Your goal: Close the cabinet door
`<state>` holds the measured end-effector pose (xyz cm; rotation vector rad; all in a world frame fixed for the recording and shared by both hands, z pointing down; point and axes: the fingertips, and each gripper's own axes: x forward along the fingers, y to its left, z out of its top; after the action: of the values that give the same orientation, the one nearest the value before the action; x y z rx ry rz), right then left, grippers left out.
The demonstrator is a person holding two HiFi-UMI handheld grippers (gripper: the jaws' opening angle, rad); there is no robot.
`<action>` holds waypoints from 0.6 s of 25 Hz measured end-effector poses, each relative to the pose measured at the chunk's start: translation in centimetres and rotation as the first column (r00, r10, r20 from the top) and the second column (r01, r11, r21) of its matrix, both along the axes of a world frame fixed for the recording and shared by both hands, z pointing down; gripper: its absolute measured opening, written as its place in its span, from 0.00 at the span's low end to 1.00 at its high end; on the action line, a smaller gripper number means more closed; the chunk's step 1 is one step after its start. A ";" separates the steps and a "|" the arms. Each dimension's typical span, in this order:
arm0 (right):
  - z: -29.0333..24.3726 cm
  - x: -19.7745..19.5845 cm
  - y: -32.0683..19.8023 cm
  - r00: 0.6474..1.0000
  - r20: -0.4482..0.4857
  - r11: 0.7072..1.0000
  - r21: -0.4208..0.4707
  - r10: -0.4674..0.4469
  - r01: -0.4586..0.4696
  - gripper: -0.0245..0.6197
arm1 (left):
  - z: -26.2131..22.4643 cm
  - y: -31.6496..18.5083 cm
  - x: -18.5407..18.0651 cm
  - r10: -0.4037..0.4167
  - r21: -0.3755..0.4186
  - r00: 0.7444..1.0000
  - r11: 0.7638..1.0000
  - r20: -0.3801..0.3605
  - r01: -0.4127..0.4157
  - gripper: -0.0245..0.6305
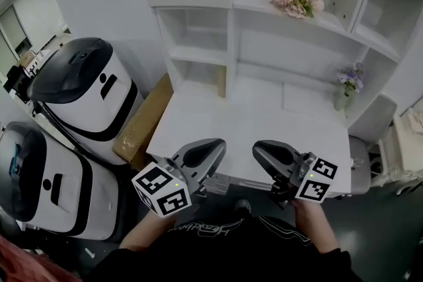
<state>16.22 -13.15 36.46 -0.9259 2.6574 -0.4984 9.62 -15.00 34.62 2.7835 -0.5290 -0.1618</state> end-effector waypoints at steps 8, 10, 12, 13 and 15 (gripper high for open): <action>0.3 0.1 -0.6 0.994 -0.089 0.998 0.035 0.062 -0.059 0.13 | 0.8 -0.5 0.7 -0.024 0.034 0.998 0.999 0.063 0.022 0.07; 0.6 0.2 -0.6 0.993 -0.098 0.997 0.033 0.072 -0.069 0.13 | 1.2 -0.9 0.6 -0.038 0.036 0.997 0.999 0.074 0.035 0.07; 0.8 0.5 -0.8 0.992 -0.095 0.997 0.021 0.081 -0.079 0.13 | 1.5 -1.1 0.6 -0.038 0.028 0.996 0.999 0.075 0.036 0.07; 1.0 0.6 -0.9 0.992 -0.097 0.996 0.016 0.086 -0.085 0.13 | 1.6 -1.3 0.6 -0.034 0.022 0.997 0.999 0.074 0.033 0.07; 1.4 0.7 -1.0 0.991 -0.100 0.996 0.006 0.092 -0.092 0.13 | 1.9 -1.5 0.7 -0.032 0.015 0.997 0.999 0.074 0.031 0.07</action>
<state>16.92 -14.13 37.85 -1.0945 2.6879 -0.4401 10.33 -16.46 36.52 2.8046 -0.5917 -0.0700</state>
